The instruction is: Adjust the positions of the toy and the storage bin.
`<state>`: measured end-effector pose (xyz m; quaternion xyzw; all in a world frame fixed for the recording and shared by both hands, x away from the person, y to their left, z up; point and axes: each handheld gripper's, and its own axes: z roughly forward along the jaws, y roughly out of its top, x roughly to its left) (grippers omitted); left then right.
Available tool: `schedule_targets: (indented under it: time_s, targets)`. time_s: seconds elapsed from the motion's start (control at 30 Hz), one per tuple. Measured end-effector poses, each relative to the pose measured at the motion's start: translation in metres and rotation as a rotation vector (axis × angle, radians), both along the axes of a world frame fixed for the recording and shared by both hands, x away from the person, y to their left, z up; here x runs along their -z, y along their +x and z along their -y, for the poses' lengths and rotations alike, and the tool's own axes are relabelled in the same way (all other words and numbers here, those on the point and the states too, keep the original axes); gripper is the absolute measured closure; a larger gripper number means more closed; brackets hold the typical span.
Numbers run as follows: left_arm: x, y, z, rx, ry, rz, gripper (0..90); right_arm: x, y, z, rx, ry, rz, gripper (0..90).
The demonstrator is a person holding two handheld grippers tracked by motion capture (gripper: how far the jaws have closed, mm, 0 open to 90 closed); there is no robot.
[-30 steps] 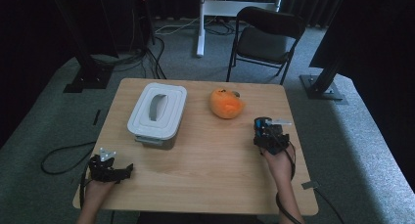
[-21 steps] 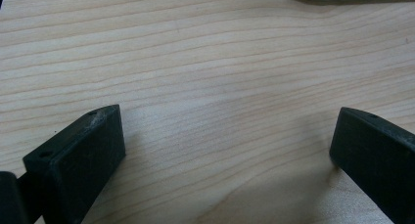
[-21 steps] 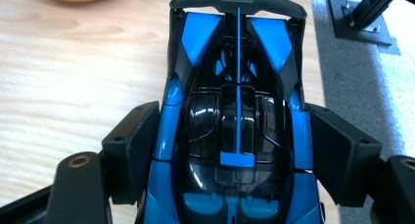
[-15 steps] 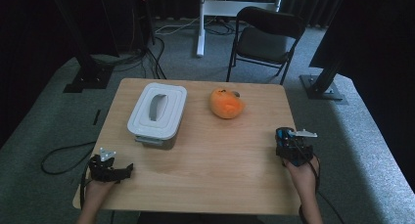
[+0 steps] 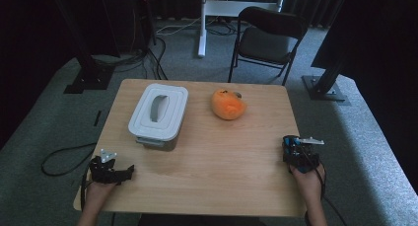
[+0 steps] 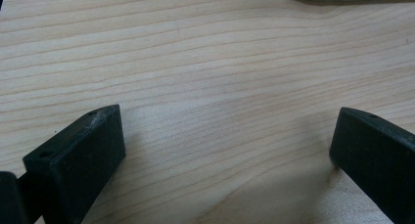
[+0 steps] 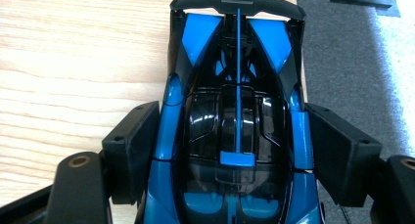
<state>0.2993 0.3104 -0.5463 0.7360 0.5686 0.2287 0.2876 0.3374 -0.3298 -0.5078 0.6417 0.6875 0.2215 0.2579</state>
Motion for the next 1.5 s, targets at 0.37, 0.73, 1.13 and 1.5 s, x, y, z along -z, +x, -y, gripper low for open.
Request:
schedule_targets:
  time_s: [0.37, 0.73, 1.13, 1.5]
  targets:
    - [0.000, 0.000, 0.000, 0.000, 0.000, 0.000, 0.3, 0.015, -0.001, 0.005, -0.006, 0.021, -0.007, 25.1]
    - [0.000, 0.000, 0.000, 0.002, 0.001, 0.000, 0.3, 0.027, -0.004, 0.009, -0.020, 0.086, -0.038, 23.4]
    - [0.000, 0.000, 0.000, 0.002, 0.000, 0.000, 0.3, 0.017, -0.007, 0.005, -0.032, 0.101, -0.023, 11.4]
    - [0.000, 0.000, 0.000, 0.002, 0.001, 0.000, 0.3, -0.015, -0.012, 0.000, -0.157, 0.064, 0.106, 14.2]
